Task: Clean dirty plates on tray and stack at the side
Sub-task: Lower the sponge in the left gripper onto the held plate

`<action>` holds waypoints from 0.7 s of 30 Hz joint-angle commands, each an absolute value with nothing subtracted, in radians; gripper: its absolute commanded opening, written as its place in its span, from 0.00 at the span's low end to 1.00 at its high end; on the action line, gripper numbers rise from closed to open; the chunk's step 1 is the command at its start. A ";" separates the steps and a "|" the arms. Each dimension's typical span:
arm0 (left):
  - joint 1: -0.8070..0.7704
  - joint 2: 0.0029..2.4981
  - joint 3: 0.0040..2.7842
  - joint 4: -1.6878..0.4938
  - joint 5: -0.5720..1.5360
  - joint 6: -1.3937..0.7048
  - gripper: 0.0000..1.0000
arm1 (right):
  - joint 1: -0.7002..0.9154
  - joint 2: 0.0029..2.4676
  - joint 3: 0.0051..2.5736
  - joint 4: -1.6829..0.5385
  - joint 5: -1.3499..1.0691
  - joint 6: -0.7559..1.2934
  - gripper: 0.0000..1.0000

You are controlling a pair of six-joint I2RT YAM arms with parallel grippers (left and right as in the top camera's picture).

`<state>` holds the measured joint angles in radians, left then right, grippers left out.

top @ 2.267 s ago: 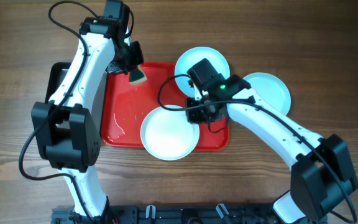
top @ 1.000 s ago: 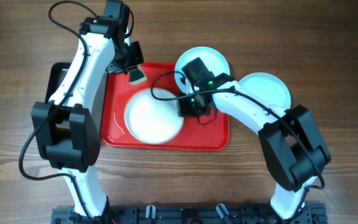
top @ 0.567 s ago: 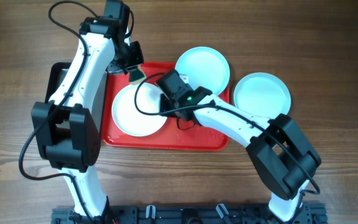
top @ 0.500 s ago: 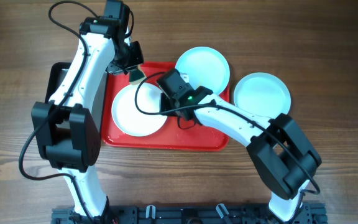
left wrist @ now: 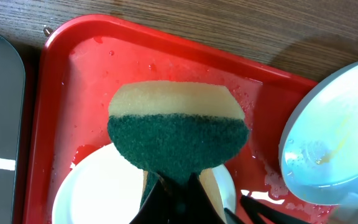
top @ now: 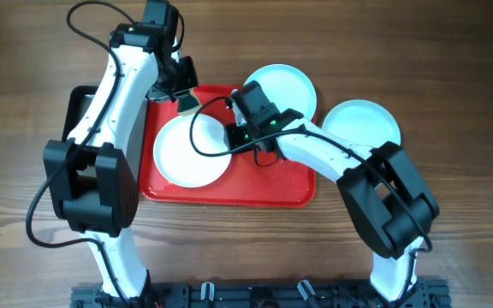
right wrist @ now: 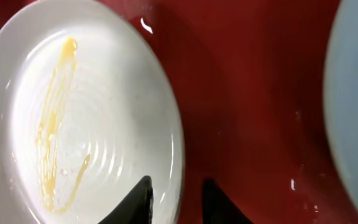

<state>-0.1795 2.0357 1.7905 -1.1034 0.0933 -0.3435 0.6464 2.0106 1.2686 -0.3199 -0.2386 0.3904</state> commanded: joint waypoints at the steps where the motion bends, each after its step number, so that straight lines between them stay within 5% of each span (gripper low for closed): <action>1: -0.179 2.050 1.799 -1.093 0.076 -0.356 0.04 | 0.648 2.041 1.286 -0.316 -0.283 0.374 0.27; 15: -0.179 2.050 1.799 -1.113 0.076 -0.356 0.04 | 0.648 2.084 1.286 -0.310 -0.256 0.578 0.04; 21: -0.179 2.050 1.768 -1.168 0.077 -0.356 0.04 | 0.638 2.084 1.286 -0.307 -0.252 0.706 0.04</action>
